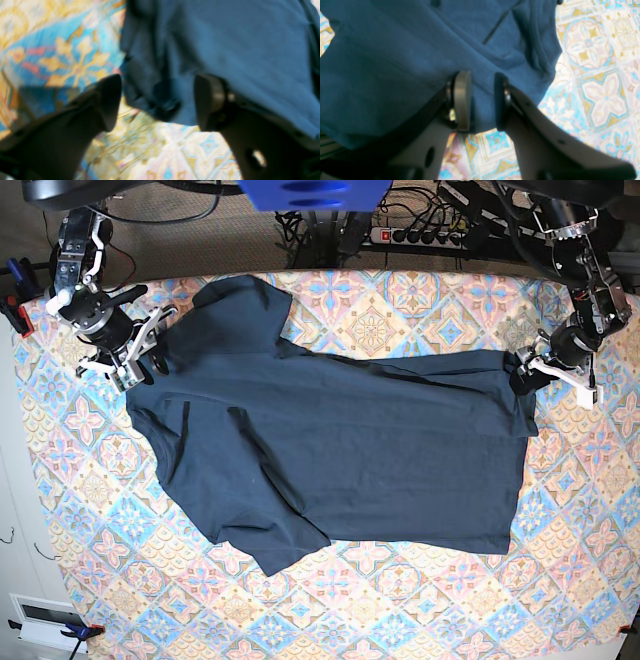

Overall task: Layout the t-shirt on the table in an organized manner, then fold the t-shirt properly
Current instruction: 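Release the left gripper and regrasp the shirt side edge lower down, then drag the held shirt edge outward with the left gripper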

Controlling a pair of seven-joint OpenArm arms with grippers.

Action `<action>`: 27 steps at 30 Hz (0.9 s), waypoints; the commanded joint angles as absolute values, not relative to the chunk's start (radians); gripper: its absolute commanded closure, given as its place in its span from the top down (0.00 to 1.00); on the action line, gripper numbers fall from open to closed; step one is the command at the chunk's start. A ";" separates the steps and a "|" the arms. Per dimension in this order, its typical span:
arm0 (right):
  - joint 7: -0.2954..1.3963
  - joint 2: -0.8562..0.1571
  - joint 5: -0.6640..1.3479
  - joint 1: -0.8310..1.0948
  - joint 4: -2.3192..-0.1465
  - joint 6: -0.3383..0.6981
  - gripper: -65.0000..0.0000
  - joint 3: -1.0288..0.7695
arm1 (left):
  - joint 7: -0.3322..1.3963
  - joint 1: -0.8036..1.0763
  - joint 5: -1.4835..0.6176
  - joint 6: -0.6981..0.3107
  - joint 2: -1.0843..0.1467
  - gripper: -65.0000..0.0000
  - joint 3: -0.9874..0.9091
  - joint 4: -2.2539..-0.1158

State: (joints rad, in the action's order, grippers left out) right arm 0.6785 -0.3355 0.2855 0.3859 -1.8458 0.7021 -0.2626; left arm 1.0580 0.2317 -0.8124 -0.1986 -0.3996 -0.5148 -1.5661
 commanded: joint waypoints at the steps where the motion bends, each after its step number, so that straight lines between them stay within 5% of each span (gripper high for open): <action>1: 0.656 -0.349 0.298 0.381 -1.860 0.698 0.24 -0.268 | 1.041 0.209 -0.828 -0.205 -0.423 0.74 -0.519 -1.575; 12: 0.656 -0.348 0.298 0.383 -1.862 0.698 0.24 -0.271 | 1.040 0.111 -0.826 -0.208 -0.418 0.60 -0.478 -1.449; 19: 0.656 -0.348 0.298 0.383 -1.862 0.698 0.24 -0.272 | 1.041 0.114 -0.829 -0.213 -0.418 0.00 -0.437 -1.449; 27: 0.656 -0.348 0.298 0.383 -1.863 0.698 0.24 -0.272 | 1.049 0.222 -0.840 -0.214 -0.418 0.00 -0.515 -1.615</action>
State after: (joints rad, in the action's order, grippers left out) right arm 0.6781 -0.3336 0.2859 0.3882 -1.8458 0.7025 -0.2630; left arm 1.0729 0.2378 -0.8261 -0.2081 -0.3939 -0.5045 -1.5982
